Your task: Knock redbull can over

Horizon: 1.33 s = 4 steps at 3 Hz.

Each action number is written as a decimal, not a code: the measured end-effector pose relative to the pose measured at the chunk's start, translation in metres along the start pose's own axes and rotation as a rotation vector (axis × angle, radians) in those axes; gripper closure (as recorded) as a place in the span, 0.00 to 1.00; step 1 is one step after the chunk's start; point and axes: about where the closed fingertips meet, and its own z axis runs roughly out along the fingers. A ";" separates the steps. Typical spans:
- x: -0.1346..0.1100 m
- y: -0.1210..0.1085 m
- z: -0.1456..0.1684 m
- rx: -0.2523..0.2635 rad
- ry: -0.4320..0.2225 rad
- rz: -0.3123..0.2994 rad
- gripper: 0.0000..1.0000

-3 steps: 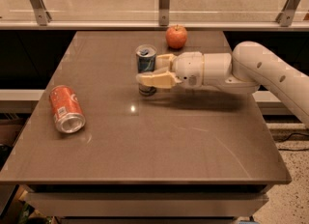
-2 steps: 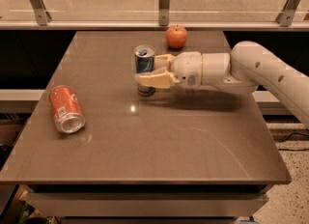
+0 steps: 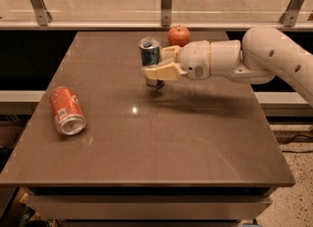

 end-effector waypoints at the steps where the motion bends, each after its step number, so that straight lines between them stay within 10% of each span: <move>1: -0.005 -0.004 -0.009 0.045 0.064 0.002 1.00; 4: -0.023 -0.027 -0.041 0.181 0.331 -0.016 1.00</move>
Offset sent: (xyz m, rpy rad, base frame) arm 0.0076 -0.0379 0.0267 -0.2380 0.0122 -0.1634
